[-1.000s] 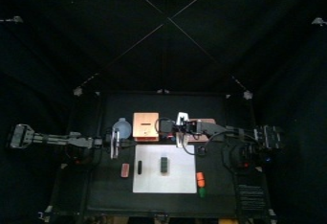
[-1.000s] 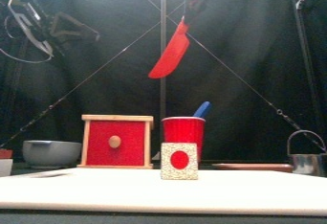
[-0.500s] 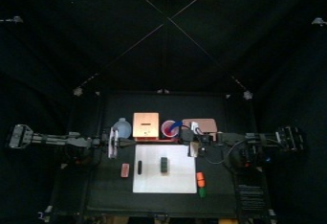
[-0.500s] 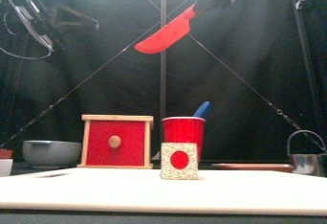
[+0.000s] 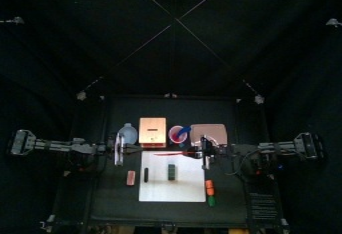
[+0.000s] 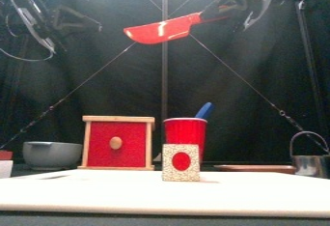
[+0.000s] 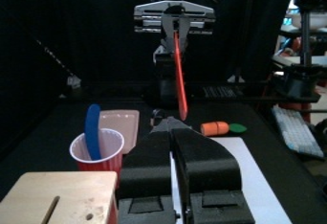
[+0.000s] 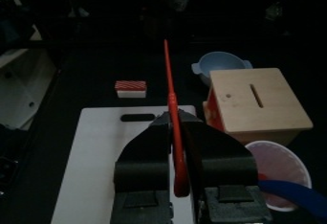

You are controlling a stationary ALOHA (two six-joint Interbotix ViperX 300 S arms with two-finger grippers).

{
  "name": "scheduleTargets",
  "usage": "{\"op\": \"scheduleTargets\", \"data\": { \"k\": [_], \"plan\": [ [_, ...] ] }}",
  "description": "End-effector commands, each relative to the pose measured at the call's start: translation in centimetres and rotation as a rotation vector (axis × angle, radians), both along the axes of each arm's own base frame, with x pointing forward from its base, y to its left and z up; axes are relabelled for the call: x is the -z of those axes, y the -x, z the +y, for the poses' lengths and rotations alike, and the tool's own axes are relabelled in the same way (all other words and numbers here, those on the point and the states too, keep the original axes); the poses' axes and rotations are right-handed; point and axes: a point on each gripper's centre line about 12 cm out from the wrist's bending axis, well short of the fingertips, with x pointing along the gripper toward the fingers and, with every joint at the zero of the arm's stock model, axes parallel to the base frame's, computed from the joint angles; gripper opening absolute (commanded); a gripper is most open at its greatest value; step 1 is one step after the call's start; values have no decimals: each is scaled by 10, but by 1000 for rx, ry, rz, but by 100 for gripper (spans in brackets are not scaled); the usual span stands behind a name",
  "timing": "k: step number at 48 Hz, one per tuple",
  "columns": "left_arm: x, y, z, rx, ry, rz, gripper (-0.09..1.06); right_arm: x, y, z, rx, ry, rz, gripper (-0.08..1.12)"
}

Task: Cut the sushi into 4 pieces with the knife
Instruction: Grasp knife edge with left hand

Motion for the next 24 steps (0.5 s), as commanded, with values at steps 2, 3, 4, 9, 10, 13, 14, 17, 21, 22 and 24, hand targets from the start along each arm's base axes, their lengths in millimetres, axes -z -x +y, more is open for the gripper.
{"op": "scheduleTargets", "data": {
  "k": [2,3,4,9,10,13,14,17,21,22,24],
  "plan": [
    [-11,-15,-5,26,-7,22,52,3,2,-8,22,-20,-50,13],
    [-11,-17,-6,29,-5,32,56,4,3,-8,23,-23,-52,13],
    [-11,-19,-7,31,-5,45,60,5,3,-9,26,-25,-53,13],
    [-11,-28,-8,35,-3,88,79,10,3,-10,32,-34,-53,13],
    [-10,-29,-8,37,-3,97,82,11,4,-11,36,-36,-51,13],
    [-9,-36,-10,42,-4,120,90,14,3,-13,42,-39,-46,13],
    [-9,-38,-10,43,-4,126,92,14,3,-14,44,-39,-46,13],
    [-9,-43,-10,43,-4,135,93,15,3,-14,44,-39,-43,13],
    [-7,-50,-10,42,-6,149,92,17,2,-14,43,-40,-40,13],
    [-6,-51,-9,41,-6,152,92,17,2,-14,44,-41,-40,13],
    [-6,-55,-8,38,-8,157,91,18,1,-14,43,-40,-37,13]
  ]
}}
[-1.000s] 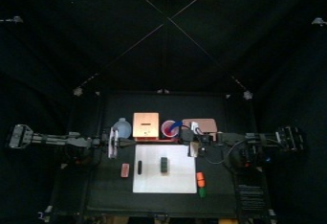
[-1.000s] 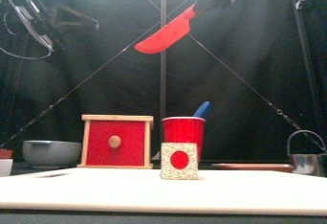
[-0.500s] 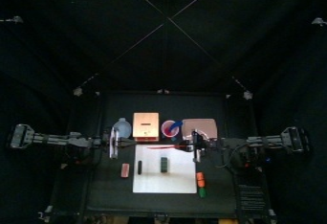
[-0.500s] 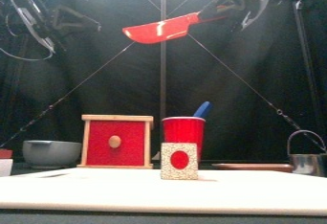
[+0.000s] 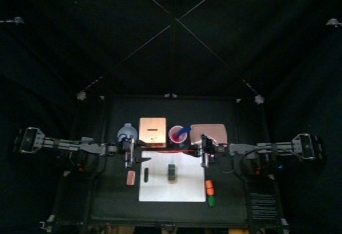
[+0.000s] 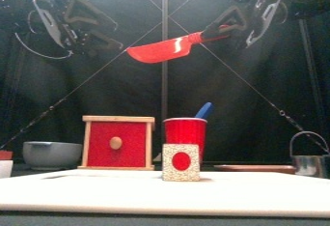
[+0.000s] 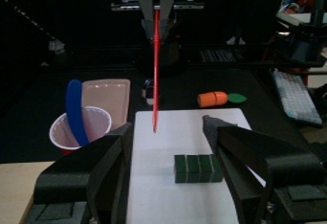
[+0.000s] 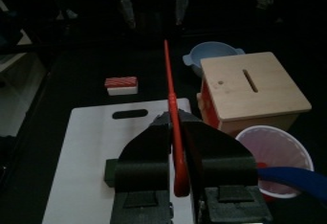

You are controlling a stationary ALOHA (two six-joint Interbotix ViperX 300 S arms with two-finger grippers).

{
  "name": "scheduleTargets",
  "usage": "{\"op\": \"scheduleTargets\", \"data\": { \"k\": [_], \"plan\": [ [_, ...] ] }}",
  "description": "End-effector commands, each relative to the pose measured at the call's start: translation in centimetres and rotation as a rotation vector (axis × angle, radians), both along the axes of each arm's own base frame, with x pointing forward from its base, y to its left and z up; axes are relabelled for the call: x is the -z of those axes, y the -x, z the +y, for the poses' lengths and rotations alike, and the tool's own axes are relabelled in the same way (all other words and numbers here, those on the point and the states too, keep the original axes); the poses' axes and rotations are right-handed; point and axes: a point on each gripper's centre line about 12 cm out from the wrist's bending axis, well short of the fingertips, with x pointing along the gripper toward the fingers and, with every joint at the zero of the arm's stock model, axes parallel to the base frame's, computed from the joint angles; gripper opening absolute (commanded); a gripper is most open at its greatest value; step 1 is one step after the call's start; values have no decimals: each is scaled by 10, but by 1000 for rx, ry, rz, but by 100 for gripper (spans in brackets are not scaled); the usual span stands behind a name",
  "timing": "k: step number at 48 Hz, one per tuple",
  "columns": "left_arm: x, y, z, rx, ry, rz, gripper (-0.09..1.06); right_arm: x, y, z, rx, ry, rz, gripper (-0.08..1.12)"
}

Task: Cut the sushi into 4 pieces with the knife
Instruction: Grasp knife edge with left hand

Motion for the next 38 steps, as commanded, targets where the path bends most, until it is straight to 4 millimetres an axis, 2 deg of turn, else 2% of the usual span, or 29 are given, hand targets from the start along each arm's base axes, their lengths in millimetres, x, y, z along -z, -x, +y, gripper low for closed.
{"op": "scheduleTargets", "data": {
  "k": [1,10,30,38],
  "plan": [
    [-9,-12,1,0,-7,-17,91,-6,-2,-1,2,0,-24,13],
    [-3,-27,3,-3,-17,11,89,-5,-4,-1,1,-1,-23,13],
    [12,-56,23,-63,-10,70,88,-4,-5,-1,1,-1,-17,13],
    [17,-62,27,-70,-13,85,76,-2,-4,-1,2,-3,-14,13]
  ]
}}
